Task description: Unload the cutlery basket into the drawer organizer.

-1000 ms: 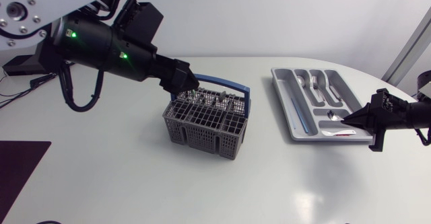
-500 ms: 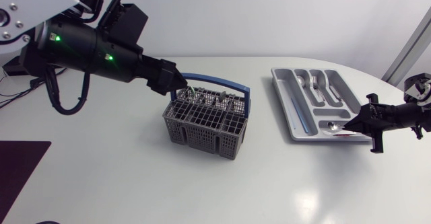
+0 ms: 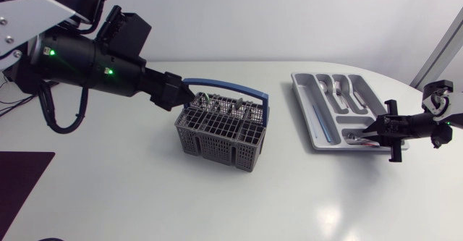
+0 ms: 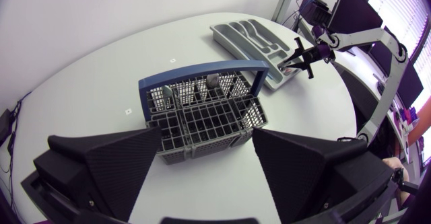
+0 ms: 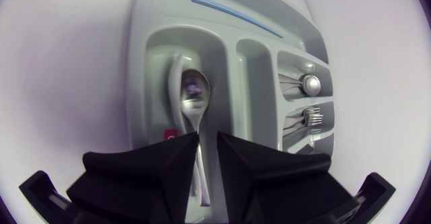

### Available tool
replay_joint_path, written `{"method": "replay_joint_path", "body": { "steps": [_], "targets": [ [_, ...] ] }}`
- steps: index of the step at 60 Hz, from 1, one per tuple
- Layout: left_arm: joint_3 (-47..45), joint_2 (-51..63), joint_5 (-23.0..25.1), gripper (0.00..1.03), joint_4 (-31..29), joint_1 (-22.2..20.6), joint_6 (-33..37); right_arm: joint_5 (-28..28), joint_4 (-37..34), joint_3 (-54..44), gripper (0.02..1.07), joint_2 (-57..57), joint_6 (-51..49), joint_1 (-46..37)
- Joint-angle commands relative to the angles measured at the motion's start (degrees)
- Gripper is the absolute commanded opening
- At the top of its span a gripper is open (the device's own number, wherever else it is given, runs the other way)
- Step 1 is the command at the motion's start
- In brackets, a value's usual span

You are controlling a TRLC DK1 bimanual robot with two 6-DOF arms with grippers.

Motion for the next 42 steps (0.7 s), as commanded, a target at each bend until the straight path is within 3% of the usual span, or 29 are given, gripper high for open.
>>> {"method": "replay_joint_path", "body": {
  "steps": [1, 11, 20, 31, 37, 42],
  "targets": [
    [-1.5, -1.4, -0.5, 0.99, 0.2, 0.8, 1.0, -0.2, 2.4, -1.8, 0.55, 0.4, -0.3, 0.2],
    [-2.9, -2.4, -0.5, 0.99, 0.2, 2.0, 1.9, -2.1, 1.7, -3.9, 0.62, -4.4, 1.1, 0.0],
    [-5.5, -4.0, -0.5, 0.99, 0.3, 2.6, 3.2, -5.8, -4.4, -7.1, 0.65, -13.8, 2.8, 0.3],
    [-10.4, -6.6, -0.5, 0.99, 1.8, 2.9, 5.1, -8.2, -11.8, -9.1, 0.78, -24.5, 12.0, 5.8],
    [-14.0, -7.4, -1.2, 0.99, 3.0, 3.2, 7.2, -8.3, -14.5, -9.5, 1.03, -28.2, 19.3, 11.6],
    [-17.7, -7.8, -1.6, 0.98, 5.4, 4.0, 9.4, -9.2, -14.1, -10.7, 1.02, -30.4, 25.7, 17.1]
  ]
}}
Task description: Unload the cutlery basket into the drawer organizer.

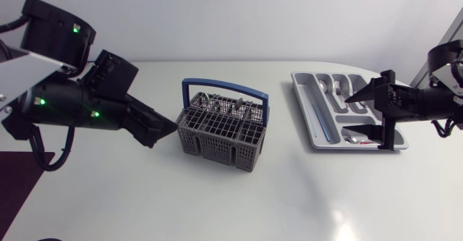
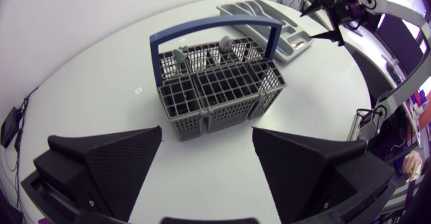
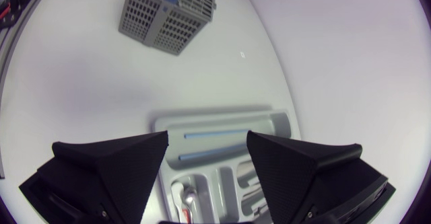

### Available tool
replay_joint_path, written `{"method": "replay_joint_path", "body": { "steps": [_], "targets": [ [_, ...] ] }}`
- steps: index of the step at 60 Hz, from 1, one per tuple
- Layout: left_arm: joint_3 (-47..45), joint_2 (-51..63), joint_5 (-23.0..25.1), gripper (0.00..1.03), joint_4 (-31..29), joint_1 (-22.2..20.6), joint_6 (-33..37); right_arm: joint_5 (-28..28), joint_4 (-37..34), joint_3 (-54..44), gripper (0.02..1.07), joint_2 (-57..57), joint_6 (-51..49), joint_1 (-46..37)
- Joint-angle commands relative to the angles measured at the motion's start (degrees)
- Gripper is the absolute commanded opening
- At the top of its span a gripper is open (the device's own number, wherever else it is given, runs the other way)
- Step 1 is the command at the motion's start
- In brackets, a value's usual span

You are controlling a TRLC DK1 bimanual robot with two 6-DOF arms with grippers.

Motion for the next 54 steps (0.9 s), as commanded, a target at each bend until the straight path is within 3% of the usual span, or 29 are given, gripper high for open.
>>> {"method": "replay_joint_path", "body": {
  "steps": [1, 17, 28, 31, 39, 50, 54],
  "targets": [
    [-4.5, -0.7, -0.4, 0.98, 1.8, 1.2, 3.2, -0.9, -0.7, -2.6, 1.02, -1.8, 8.6, 4.9],
    [-11.4, 1.7, -1.0, 0.98, 7.6, 1.6, 7.2, -0.6, 12.9, 1.1, 1.02, 5.4, 33.1, 15.5],
    [-13.5, 6.0, -1.9, 0.98, 12.6, 2.2, 8.5, 2.9, 13.5, 9.2, 0.99, 15.6, 45.0, 20.2],
    [-13.6, 7.2, -1.9, 0.93, 13.8, 2.4, 8.5, 4.0, 13.1, 11.4, 0.96, 18.2, 47.9, 21.0],
    [-13.8, 11.0, -1.9, 0.8, 16.8, 2.7, 9.0, 5.1, 12.2, 16.7, 0.82, 23.6, 51.3, 22.3],
    [-13.0, 15.5, -2.3, 0.58, 19.9, 2.6, 9.2, 5.3, 11.4, 21.4, 0.45, 28.5, 53.1, 22.4],
    [-12.4, 17.4, -2.7, 0.46, 21.6, 2.7, 9.3, 5.4, 11.5, 22.9, 0.33, 30.0, 54.2, 22.3]
  ]
}}
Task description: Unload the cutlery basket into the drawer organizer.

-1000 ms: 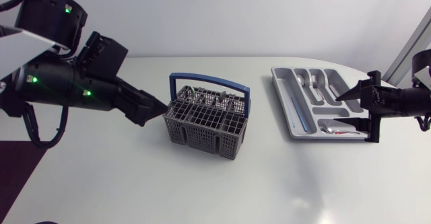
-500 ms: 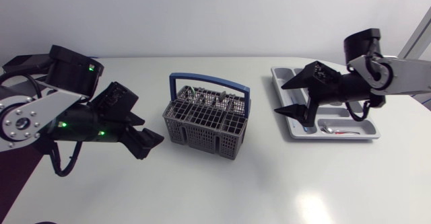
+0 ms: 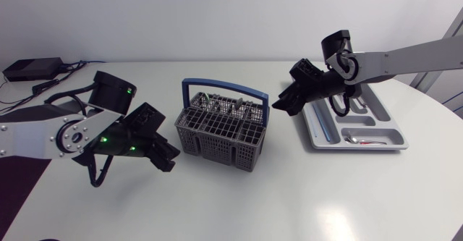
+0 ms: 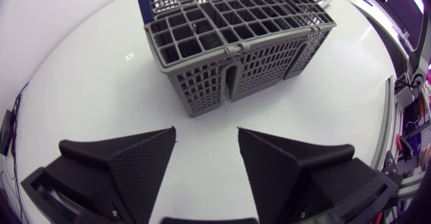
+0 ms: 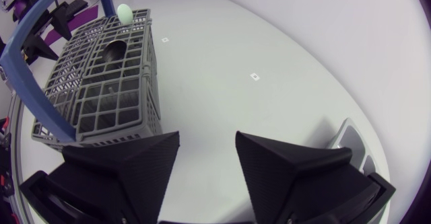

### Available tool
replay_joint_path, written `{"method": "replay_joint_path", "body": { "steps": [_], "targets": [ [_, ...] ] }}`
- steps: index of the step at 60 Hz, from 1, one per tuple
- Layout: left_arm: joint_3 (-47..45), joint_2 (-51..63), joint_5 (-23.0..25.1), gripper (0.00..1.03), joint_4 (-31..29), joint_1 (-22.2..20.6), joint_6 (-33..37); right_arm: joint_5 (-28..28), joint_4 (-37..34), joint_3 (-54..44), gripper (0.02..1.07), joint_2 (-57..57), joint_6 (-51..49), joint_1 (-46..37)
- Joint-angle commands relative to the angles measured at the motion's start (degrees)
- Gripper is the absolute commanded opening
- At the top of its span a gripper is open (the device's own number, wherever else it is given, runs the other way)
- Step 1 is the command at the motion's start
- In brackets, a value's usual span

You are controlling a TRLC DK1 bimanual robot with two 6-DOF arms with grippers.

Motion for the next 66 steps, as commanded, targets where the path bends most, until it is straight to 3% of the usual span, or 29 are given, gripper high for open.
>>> {"method": "replay_joint_path", "body": {
  "steps": [1, 3, 8, 15, 25, 39, 66],
  "targets": [
    [0.3, 2.9, -0.8, 0.43, 1.7, 0.5, 1.4, 0.5, -0.7, 2.3, 0.3, 2.8, 2.6, 0.2],
    [0.7, 4.0, -0.8, 0.37, 2.2, 0.8, 1.4, 0.5, -0.7, 2.9, 0.23, 3.4, 2.9, 0.2],
    [2.1, 6.7, -0.8, 0.23, 3.4, 1.1, 1.4, 0.4, -1.1, 4.4, 0.19, 5.0, 4.0, 0.6],
    [4.6, 10.2, -1.5, 0.14, 5.7, 1.7, 0.9, -0.8, -3.3, 7.6, 0.13, 7.7, 5.8, 1.3],
    [8.8, 13.9, -1.5, 0.11, 7.5, 2.1, 0.2, -5.8, -7.2, 8.5, 0.1, 7.8, 5.4, 1.4],
    [14.6, 19.6, -1.8, 0.11, 9.1, 3.2, 0.0, -9.2, -10.3, 1.6, 0.09, 1.8, 1.2, 1.5],
    [28.2, 29.0, -2.1, 0.09, 8.1, 4.3, 0.4, -9.6, -10.3, -13.9, 0.08, -11.4, 0.5, 9.6]
  ]
}}
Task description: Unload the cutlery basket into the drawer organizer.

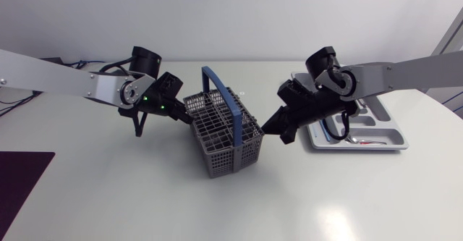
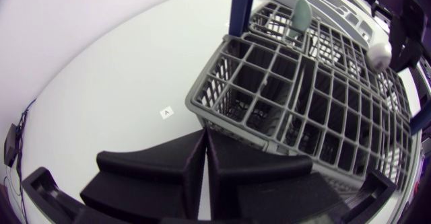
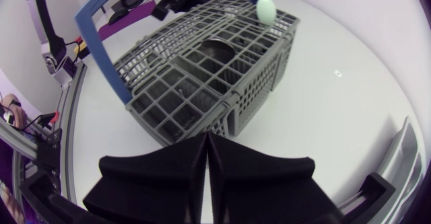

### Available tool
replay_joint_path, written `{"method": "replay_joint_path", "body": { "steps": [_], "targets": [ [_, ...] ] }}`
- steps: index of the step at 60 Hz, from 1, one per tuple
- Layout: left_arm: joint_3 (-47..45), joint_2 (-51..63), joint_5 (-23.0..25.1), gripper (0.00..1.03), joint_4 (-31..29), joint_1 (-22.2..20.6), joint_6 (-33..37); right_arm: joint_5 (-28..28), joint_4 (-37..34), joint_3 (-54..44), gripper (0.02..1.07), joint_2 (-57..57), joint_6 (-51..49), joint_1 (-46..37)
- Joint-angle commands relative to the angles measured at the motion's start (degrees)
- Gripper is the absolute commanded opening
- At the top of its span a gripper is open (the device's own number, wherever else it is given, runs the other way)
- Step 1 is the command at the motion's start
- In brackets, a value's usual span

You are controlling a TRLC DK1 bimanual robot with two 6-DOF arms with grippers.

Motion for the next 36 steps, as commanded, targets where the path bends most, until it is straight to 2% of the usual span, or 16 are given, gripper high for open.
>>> {"method": "replay_joint_path", "body": {
  "steps": [1, 23, 29, 36],
  "targets": [
    [4.4, 2.7, -0.3, 0.09, -0.4, 0.0, 0.3, -0.5, -0.8, -2.7, 0.08, -2.6, 0.4, 2.6],
    [15.2, 10.3, -0.3, 0.09, -3.6, -1.3, 0.3, 5.2, 2.8, -7.5, 0.08, -5.8, 5.2, 13.9],
    [15.3, 10.4, -0.3, 0.09, -3.6, -1.0, 0.9, 6.5, 2.8, -8.0, 0.08, -7.5, 5.2, 14.2],
    [13.4, 8.0, -0.3, 0.09, -4.7, 1.7, 2.5, 6.7, 2.8, -9.7, 0.08, -11.7, 4.2, 11.5]
  ]
}}
